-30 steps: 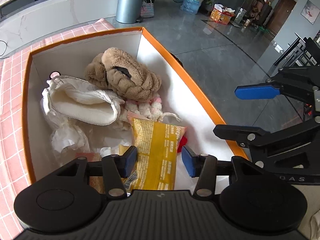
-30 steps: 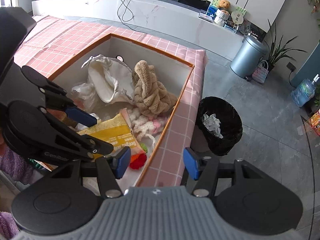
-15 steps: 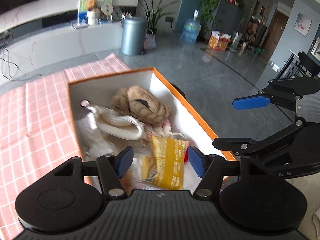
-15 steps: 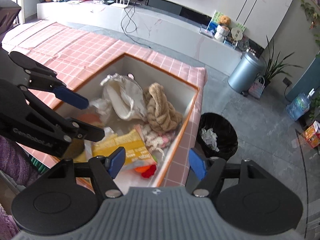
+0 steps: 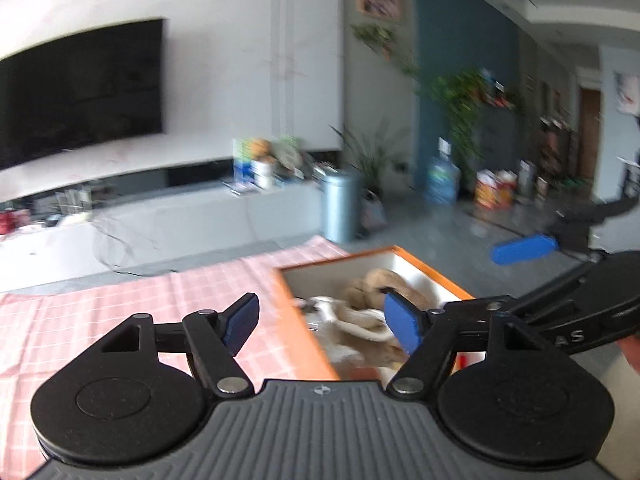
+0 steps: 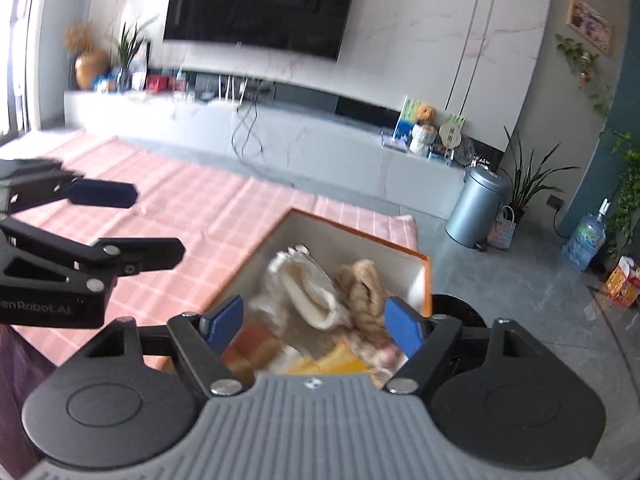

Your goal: Organize soft objects

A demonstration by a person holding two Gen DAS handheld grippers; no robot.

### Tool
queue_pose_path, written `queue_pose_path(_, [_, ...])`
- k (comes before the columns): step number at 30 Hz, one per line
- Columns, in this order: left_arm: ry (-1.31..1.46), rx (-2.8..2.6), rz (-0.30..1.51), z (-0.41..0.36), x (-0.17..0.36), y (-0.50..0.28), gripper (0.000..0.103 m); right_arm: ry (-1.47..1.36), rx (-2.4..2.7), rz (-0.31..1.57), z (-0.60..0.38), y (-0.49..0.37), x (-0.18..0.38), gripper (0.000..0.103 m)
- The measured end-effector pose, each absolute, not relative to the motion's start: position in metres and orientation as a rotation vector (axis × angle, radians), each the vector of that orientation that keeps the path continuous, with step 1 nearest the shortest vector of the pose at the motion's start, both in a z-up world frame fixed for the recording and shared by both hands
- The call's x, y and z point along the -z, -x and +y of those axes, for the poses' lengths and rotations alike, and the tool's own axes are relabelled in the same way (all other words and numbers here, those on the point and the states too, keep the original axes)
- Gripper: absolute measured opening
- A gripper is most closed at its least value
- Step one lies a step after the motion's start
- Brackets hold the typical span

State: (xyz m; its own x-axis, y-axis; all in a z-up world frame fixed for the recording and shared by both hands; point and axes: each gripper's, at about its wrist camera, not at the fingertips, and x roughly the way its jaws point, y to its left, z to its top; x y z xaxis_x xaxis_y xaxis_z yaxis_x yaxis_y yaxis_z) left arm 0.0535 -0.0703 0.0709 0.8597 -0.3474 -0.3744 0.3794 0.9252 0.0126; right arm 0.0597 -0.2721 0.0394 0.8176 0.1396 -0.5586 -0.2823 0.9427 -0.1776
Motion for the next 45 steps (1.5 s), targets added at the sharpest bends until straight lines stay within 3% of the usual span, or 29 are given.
queue_pose_path(3, [-0.066,0.316,0.319,-0.056,-0.067,-0.045,0.086,0.183,-0.21,0.516,-0.263,-0.047,-0.04,0.09])
queue_pose_path(9, [-0.105,0.246,0.245,-0.05,-0.054,-0.024,0.095,0.065,-0.14,0.378,-0.244,-0.015,-0.037,0.1])
queue_pose_path(18, [-0.096,0.154,0.255,-0.043,-0.037,-0.016,0.099,0.035,-0.039,0.301,-0.226,0.013,0.001,0.1])
queue_pose_path(35, [-0.1,0.069,0.45,-0.027,0.022,-0.029,0.099,-0.006,0.032,0.443,-0.23,0.0,0.061,0.1])
queue_pose_path(45, [-0.078,0.053,0.457,-0.021,0.018,-0.023,0.099,0.025,0.016,0.438,-0.222,0.005,0.068,0.1])
